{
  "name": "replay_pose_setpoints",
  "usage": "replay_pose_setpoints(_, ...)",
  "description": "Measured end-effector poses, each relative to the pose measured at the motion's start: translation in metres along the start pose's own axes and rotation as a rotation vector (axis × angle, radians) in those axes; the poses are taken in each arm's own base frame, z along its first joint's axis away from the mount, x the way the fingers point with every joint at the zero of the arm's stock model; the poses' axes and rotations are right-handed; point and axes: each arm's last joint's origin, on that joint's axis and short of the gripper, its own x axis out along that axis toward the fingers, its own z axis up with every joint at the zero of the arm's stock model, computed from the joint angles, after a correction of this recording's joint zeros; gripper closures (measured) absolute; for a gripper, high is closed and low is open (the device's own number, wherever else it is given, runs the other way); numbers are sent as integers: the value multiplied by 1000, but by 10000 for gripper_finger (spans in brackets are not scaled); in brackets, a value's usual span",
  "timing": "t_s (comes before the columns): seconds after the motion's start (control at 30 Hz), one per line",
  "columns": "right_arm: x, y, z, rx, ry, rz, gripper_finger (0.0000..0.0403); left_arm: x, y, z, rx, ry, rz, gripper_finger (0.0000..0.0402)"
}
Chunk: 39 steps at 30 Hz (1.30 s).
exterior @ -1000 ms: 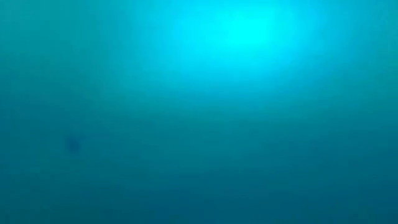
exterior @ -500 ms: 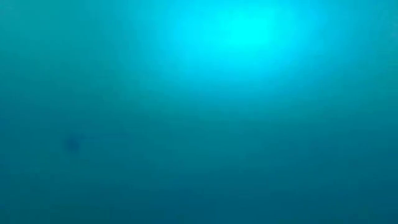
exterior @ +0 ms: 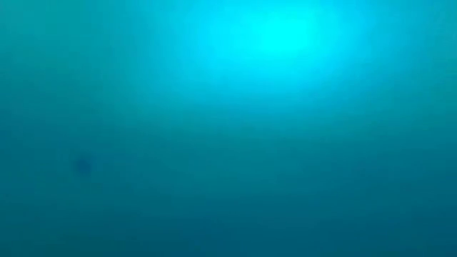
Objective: Pick & Place USB Port
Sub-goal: Put the blue and black charger cable into the blue bin
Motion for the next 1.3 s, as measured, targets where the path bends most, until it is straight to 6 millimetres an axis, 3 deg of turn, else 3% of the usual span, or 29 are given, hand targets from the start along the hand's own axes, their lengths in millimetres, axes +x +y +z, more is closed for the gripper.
replay_pose_setpoints(0.1, 0, 4, 1, 3, -24, 27, 218, -30, 8, -4, -33, -109, -89, 397)
replay_pose_setpoints(0.23, 4, 12, 6, 25, -140, 100, 218, -81, 12, -7, -58, -391, -400, 398)
replay_pose_setpoints(0.33, 15, 21, 10, 74, -241, 268, 218, -120, 12, -10, -32, -654, -650, 398)
replay_pose_setpoints(0.43, 25, 23, 12, 166, -304, 456, 218, -147, 15, -12, -32, -809, -785, 398)
replay_pose_setpoints(0.7, 63, -8, -3, 368, -311, 576, 205, -167, -1, -20, 101, -869, -987, 398)
replay_pose_setpoints(0.87, 64, -15, -1, 393, -396, 694, 182, -170, -19, -22, 122, -852, -984, 398)
replay_pose_setpoints(1.03, 65, -22, 6, 393, -428, 684, 166, -172, -39, -23, 163, -828, -1005, 398)
replay_pose_setpoints(1.3, 65, -22, 5, 367, -428, 676, 170, -191, -62, -20, 227, -828, -997, 398)
